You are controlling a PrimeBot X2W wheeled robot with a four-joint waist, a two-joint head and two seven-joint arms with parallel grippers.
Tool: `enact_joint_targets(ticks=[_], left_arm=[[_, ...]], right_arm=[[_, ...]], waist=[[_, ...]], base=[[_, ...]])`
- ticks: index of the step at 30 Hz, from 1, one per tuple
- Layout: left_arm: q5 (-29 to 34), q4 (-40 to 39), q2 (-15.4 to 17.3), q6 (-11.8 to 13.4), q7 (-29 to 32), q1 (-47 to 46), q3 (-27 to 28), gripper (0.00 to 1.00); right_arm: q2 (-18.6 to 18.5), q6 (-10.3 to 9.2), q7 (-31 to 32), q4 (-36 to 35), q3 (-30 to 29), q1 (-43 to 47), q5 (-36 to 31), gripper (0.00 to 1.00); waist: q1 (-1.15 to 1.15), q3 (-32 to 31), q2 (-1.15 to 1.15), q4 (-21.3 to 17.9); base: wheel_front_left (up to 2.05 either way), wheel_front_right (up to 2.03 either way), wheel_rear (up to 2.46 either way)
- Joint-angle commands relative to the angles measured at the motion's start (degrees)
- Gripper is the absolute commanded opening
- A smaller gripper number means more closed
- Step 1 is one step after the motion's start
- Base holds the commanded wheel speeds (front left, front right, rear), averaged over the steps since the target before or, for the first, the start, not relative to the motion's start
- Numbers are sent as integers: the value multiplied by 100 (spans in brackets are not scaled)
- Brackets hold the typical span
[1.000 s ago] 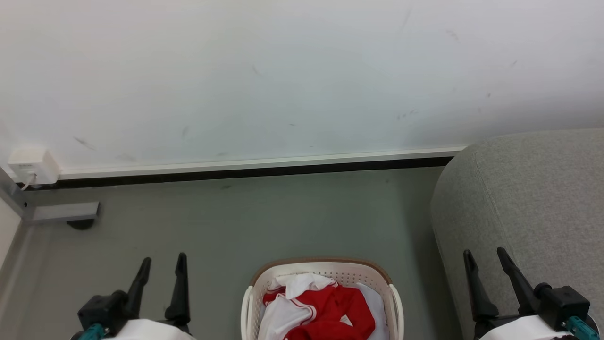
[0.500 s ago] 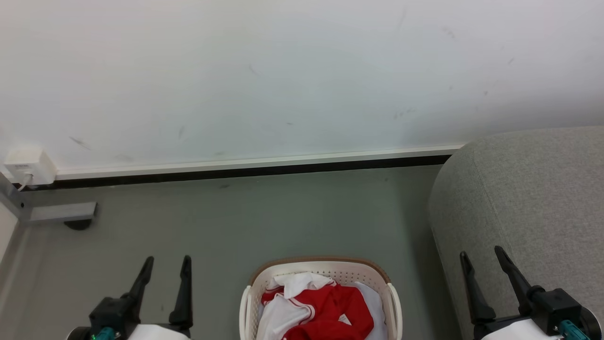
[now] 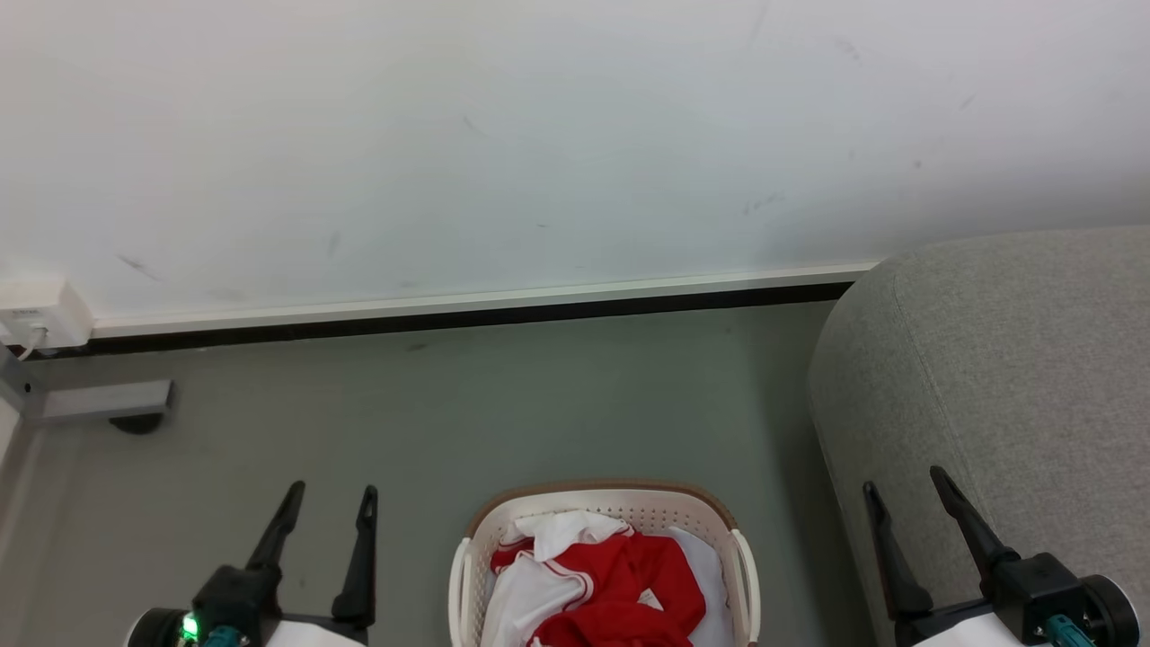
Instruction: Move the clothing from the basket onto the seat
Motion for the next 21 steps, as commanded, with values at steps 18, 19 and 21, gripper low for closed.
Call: enact_joint_targets(ticks=[18,19,21], left_arm=[[158,21,94,-207,-37,-519,-134,100],[170,55,104,-231,-37,-601,-171,100],[183,125,131,-269,-37,-786,-256,100]], right_arm=[[145,-12,-45,-252,-128,-350,331,100],[159,-12,-45,-290,-117,-388,346,100],[179,-12,-45,-378,-104,-485,361,100]], waist=[[0,543,0,-452],[0,618,0,-491],[0,806,0,-573]], base=[[0,0,0],[0,0,0],[0,0,0]])
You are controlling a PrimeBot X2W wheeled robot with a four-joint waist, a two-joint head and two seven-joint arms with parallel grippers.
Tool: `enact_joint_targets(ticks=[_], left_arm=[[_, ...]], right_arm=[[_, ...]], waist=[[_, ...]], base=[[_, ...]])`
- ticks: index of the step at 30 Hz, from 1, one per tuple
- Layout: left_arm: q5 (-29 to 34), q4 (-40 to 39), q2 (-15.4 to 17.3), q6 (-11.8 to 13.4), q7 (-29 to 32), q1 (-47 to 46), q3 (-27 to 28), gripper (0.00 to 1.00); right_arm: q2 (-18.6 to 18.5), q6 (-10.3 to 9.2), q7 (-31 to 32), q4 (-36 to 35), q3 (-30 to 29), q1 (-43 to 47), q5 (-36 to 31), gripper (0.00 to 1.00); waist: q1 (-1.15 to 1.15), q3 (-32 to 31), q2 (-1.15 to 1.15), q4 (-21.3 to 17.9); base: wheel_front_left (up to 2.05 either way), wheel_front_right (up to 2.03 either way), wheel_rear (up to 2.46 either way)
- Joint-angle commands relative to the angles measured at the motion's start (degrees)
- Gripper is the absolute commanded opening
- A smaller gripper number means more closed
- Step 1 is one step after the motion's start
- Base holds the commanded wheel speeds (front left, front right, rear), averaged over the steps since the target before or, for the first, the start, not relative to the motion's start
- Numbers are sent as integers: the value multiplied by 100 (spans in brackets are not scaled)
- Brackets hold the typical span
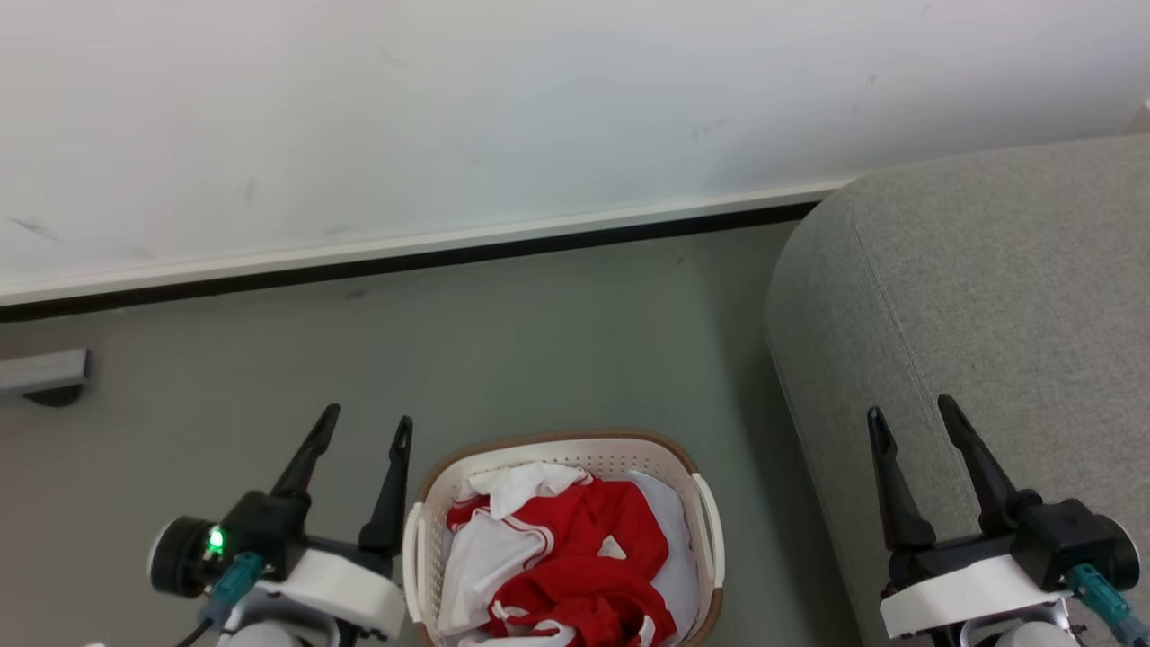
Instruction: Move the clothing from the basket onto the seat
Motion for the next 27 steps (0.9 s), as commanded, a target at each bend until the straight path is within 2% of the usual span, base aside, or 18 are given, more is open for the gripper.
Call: enact_joint_targets(ticks=[1,6,10,17,27], left_arm=[[73,110,66,-44,-4,-231,-98,100],[205,789,135,-146,-4,-795,-557,100],[338,1726,212,-195,-2,-1315,-1023,100],[516,3284,289,-222,479,-2371,-1728,100],[270,4626,220,-218,1076,-3387,-2516,100]], right_arm=[[18,-12,-19,-100,-23,-156,74,100],[55,-12,-10,-340,6,-379,94,100],[59,-12,-10,-522,131,-578,253,100],[59,-12,-9,-790,317,-929,469,100],[59,-12,-10,-977,431,-1176,532,100]], waist=[[0,307,0,-164],[0,828,0,-338],[0,1279,0,-507],[0,2081,0,-764],[0,2777,0,-912]], base=[[0,0,0],[0,0,0],[0,0,0],[0,0,0],[0,0,0]])
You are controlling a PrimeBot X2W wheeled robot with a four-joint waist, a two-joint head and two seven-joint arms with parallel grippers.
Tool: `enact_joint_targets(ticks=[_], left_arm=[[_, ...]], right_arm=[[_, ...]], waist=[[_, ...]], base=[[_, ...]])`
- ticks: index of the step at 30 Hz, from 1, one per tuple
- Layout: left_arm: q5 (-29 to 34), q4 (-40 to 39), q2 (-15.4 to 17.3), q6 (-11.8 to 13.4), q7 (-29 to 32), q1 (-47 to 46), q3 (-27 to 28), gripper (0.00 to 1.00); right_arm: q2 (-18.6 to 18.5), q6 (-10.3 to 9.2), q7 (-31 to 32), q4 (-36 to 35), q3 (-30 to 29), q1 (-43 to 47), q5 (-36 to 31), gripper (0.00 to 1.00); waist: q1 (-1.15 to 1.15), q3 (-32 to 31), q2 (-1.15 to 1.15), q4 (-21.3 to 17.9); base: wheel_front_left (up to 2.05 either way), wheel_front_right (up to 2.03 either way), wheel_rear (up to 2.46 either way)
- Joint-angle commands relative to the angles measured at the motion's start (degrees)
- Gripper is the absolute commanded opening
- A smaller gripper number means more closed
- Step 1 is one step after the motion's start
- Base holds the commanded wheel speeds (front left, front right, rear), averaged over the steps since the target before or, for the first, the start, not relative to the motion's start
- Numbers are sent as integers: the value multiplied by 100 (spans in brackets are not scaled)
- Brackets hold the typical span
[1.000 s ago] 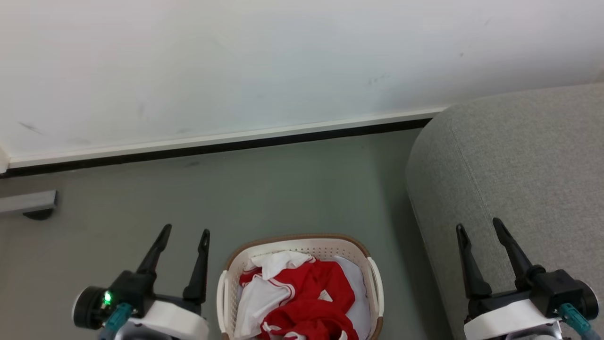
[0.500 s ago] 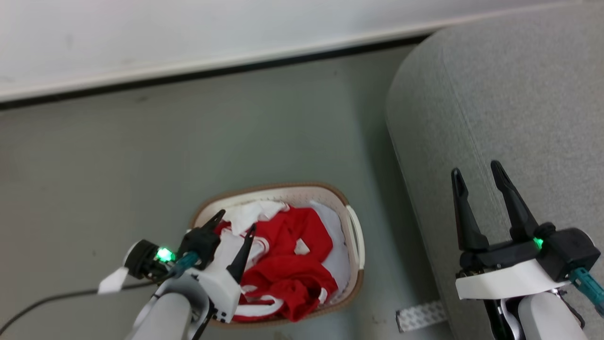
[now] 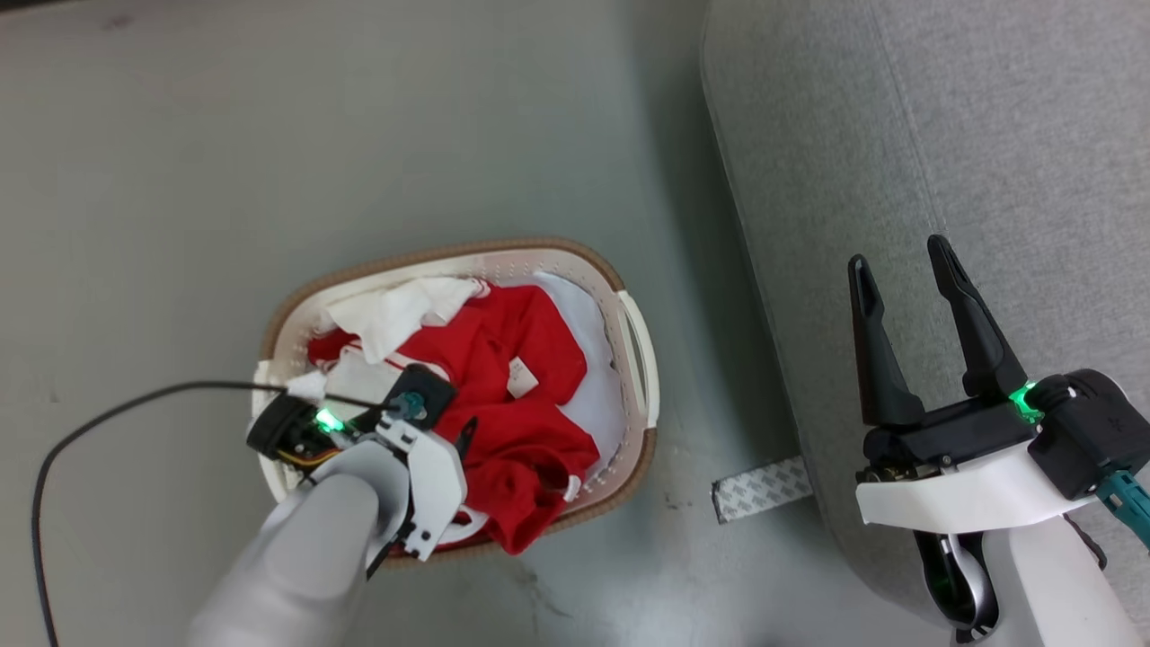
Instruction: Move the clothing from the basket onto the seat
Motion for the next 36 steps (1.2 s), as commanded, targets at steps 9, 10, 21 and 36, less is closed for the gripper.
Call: enact_joint_targets(ticks=[9,10,21,36], left_arm=[[-273,856,34,8,570,-666,-419,100],[-319,897,0,8,589,-716,-445,100],[-898,1211,-144,8,877,-872,-866,0],[-2077,717,-363,8,-25,-351,-1177,0]], right_arm=[[0,-12,2,-186,194,-235,52,100],[1,-12,2,-190,213,-228,31,100],[0,-12,2,-221,209,-211,29,100],[-4,-12,3,227,-25,331,-84,100]], waist=[[-1,620,0,-140],[-1,666,0,-140],[-1,839,0,-185],[-1,-983,0,332]], base=[[0,0,0],[0,0,0],[0,0,0],[0,0,0]])
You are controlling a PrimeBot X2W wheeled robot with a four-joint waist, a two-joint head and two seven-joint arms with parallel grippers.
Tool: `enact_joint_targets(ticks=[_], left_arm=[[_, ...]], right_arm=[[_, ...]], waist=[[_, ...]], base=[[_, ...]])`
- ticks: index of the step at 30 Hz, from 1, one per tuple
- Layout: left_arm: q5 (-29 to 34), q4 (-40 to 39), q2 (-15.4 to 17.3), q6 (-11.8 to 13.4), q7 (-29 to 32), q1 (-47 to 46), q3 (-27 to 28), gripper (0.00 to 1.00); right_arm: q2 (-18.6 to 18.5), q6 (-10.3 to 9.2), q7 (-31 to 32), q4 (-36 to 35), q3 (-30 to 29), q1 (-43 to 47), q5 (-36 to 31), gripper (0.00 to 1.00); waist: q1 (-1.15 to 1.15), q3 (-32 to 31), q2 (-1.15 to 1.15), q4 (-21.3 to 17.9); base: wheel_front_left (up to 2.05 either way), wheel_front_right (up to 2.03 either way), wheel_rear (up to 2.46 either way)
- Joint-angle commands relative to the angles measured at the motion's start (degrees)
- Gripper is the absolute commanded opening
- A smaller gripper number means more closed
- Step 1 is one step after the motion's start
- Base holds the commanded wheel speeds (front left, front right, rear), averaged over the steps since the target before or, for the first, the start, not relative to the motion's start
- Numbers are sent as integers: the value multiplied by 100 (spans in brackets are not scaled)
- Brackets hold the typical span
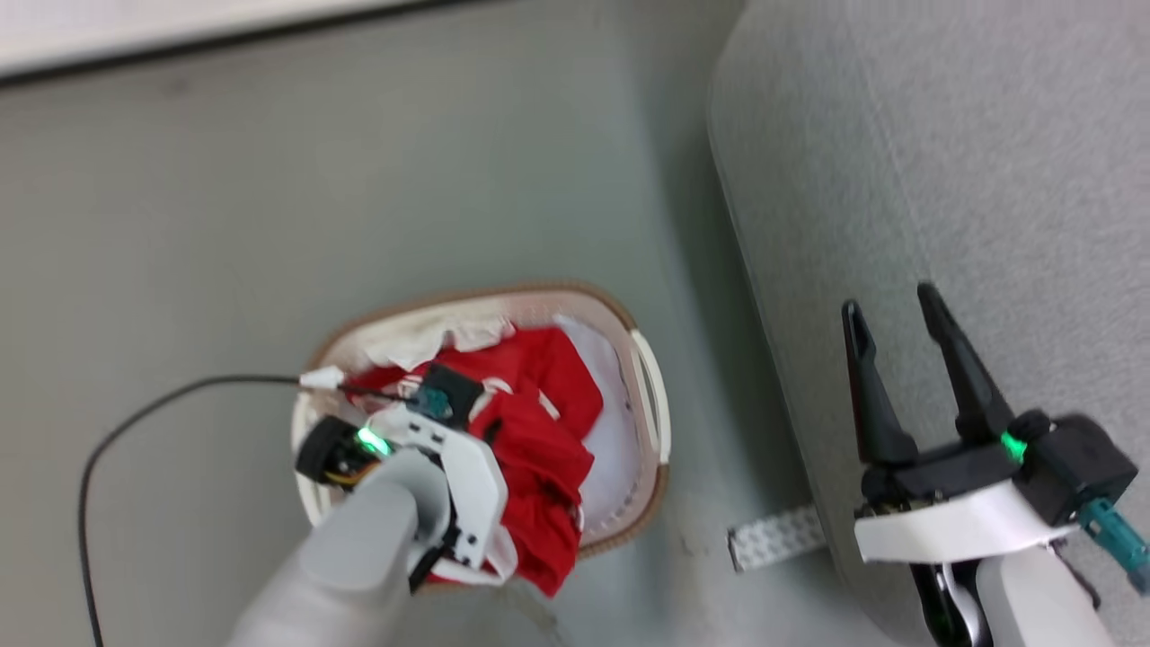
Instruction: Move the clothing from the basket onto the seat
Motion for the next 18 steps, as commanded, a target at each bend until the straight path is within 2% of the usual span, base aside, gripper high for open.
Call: enact_joint_targets(ticks=[1,8,18], left_arm=[[-140,-92,-36,11,-45,176,-68,0],[-669,-581,-40,11,-208,543,-234,0],[-1038,-1452,189,60,-181,787,-128,0]], right_arm=[[-11,-12,4,73,-54,195,-72,100],[-11,-12,3,278,-192,722,-127,100],[-11,-12,3,494,-204,1312,-153,100]], waist=[[0,-733,0,267],[0,-1754,0,515],[0,-2811,0,609]], base=[[0,0,0],[0,0,0],[0,0,0]])
